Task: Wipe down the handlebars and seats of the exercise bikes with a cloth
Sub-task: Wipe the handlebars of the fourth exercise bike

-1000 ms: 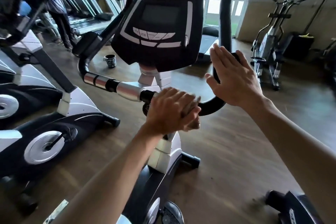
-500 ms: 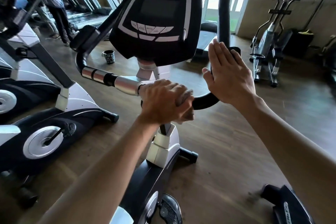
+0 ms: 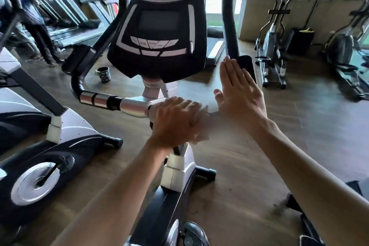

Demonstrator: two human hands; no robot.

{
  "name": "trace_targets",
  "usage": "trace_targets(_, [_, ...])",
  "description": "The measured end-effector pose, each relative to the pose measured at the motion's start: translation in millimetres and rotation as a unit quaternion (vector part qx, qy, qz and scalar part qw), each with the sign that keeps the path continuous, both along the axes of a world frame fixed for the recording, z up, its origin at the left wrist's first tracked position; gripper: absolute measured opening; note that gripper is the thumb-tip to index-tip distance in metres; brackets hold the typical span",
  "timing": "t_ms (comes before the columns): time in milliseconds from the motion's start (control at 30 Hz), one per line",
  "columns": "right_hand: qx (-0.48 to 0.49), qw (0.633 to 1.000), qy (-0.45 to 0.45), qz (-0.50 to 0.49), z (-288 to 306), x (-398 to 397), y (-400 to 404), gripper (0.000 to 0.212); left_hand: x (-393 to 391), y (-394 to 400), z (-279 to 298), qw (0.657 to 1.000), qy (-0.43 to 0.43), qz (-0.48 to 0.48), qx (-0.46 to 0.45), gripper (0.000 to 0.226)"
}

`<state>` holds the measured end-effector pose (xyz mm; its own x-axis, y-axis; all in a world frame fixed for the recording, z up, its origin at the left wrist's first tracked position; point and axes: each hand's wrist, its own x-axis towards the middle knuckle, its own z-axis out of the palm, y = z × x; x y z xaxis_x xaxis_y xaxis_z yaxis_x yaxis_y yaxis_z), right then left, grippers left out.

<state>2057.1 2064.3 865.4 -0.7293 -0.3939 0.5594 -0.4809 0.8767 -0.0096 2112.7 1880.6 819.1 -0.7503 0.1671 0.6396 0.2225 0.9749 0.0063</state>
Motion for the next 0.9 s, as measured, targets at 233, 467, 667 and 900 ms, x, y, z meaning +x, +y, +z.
trace_targets(233, [-0.055, 0.996, 0.017, 0.062, -40.2, 35.9, -2.6, 0.053, -0.9, -35.0, 0.7, 0.997, 0.035, 0.047, 0.045, 0.040])
trace_targets(467, [-0.035, 0.993, 0.062, 0.094, -36.5, 30.8, -27.7, 0.048, -5.2, -19.6, 13.8, 0.999, -0.040, 0.033, -0.006, 0.059])
trace_targets(667, [0.029, 0.995, 0.075, 0.059, -38.5, 19.0, -40.2, 0.043, -11.3, -43.2, 15.0, 0.997, -0.040, -0.026, 0.066, 0.054])
trace_targets(900, [0.031, 0.997, 0.048, 0.049, -38.5, 21.9, -41.3, 0.040, -6.2, -43.3, 3.7, 0.997, 0.017, 0.005, 0.074, 0.040])
